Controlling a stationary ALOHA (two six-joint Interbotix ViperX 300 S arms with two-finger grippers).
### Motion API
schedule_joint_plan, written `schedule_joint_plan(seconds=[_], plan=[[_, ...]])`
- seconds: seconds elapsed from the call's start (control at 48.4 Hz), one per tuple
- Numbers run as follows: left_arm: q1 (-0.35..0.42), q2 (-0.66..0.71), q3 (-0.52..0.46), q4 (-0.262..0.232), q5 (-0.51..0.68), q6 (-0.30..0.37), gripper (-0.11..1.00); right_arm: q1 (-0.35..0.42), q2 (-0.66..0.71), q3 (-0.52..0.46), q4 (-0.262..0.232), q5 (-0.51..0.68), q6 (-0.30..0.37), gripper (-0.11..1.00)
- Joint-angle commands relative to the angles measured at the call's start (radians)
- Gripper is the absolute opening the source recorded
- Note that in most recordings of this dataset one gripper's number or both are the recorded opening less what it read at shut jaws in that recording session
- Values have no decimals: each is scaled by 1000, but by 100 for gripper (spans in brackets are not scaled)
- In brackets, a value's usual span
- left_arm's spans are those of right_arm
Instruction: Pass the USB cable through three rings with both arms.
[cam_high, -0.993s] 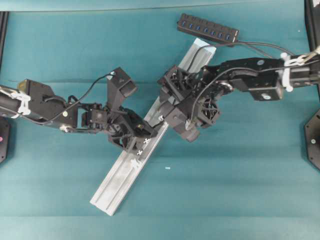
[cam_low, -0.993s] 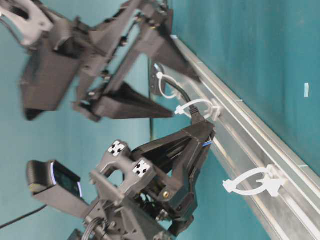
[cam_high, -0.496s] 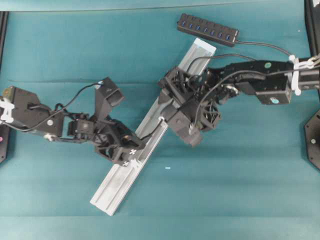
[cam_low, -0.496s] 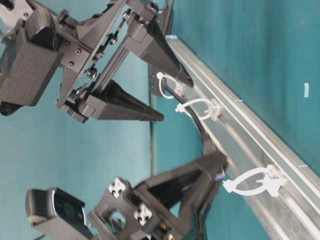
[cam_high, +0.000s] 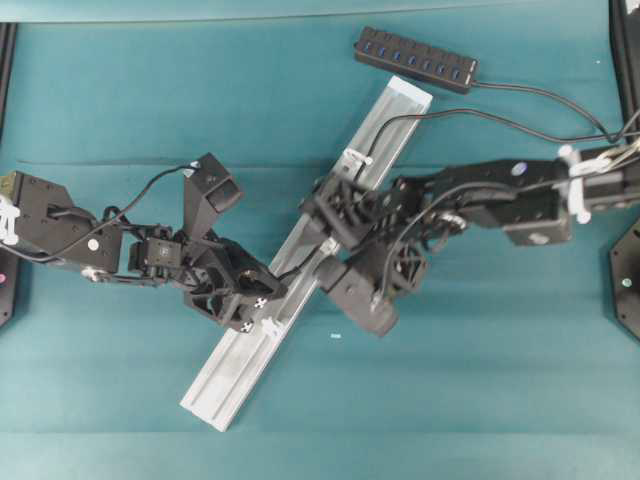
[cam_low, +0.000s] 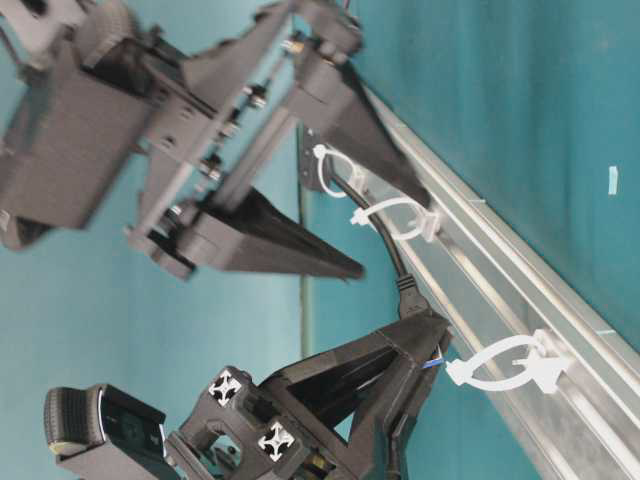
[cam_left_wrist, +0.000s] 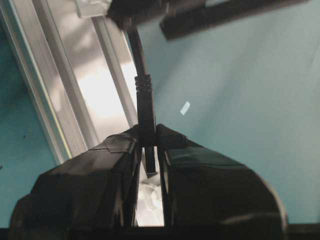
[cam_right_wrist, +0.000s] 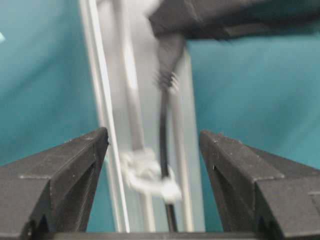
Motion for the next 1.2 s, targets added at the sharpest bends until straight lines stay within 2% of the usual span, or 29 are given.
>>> schedule_joint_plan(seconds=[0.0,0.145,0.248,0.352,0.496,0.579,1.138,1.179], plan=[[-5,-20,-12,3,-11,2,11,6,6,-20,0,-8,20,79],[-5,-20,-15,3,-12,2,11,5,25,-29,0,-9,23,75],[-5,-17,-23,3,-12,2,11,5,40,-40,0,-9,25,66],[-5,-15,-28,3,-12,2,11,2,52,-48,0,-6,23,49],[-5,-15,-29,3,-12,2,11,2,57,-57,0,-5,25,18],[-5,-15,-28,3,-12,3,11,2,57,-58,0,-2,26,8],[-2,-17,-25,3,-14,8,11,-17,57,-60,-5,54,26,8],[-2,-17,-23,3,-14,8,14,-17,58,-60,-6,54,25,8]])
